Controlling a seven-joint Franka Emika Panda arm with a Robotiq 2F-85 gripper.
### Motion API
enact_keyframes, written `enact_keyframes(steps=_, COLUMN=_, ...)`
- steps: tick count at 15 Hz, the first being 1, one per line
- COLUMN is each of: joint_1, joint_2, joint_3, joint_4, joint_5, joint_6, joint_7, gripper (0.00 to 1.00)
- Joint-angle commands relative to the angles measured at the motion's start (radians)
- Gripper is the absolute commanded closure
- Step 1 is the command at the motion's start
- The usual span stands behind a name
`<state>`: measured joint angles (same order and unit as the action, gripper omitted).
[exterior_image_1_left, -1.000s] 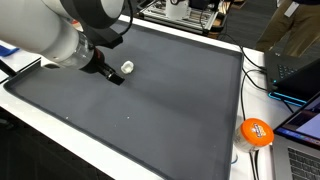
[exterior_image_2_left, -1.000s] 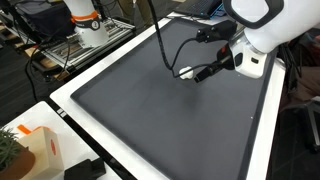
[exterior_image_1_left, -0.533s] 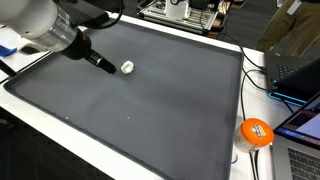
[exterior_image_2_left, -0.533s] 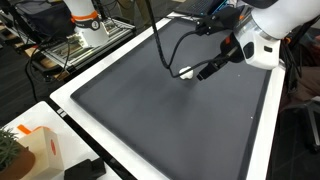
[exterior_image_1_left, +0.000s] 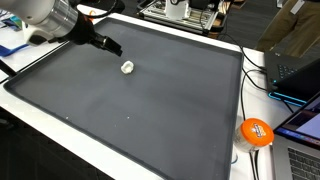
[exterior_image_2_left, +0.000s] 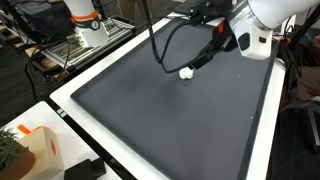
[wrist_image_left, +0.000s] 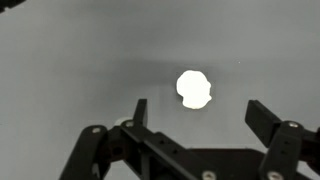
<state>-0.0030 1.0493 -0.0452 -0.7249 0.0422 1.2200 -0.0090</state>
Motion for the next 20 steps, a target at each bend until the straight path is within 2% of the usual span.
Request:
enact_keyframes(steps=1, joint_1=0.0, joint_2=-0.003, joint_3=0.0, joint_4=-0.006, joint_5=0.0, joint_6=0.0, joint_7=-0.001, gripper=0.0)
enact_keyframes(steps=4, joint_1=-0.01, joint_2=-0.044, joint_3=-0.028, joint_4=-0.111, joint_5=0.02, joint_6=0.109, joint_7=0.151, gripper=0.0)
enact_keyframes(steps=5, joint_1=-0.022, joint_2=-0.09, joint_3=-0.032, joint_4=-0.202, joint_5=0.031, joint_6=0.174, joint_7=0.184, gripper=0.0)
enact_keyframes(steps=7, joint_1=-0.028, joint_2=-0.127, joint_3=-0.045, joint_4=-0.292, joint_5=0.042, joint_6=0.247, joint_7=0.268, gripper=0.0)
enact_keyframes(steps=15, joint_1=-0.083, joint_2=-0.329, joint_3=-0.002, joint_4=-0.637, joint_5=0.121, joint_6=0.517, joint_7=0.134, gripper=0.0)
enact_keyframes(steps=20, joint_1=-0.108, joint_2=-0.497, joint_3=0.029, joint_4=-0.858, joint_5=0.148, joint_6=0.68, joint_7=-0.028, gripper=0.0)
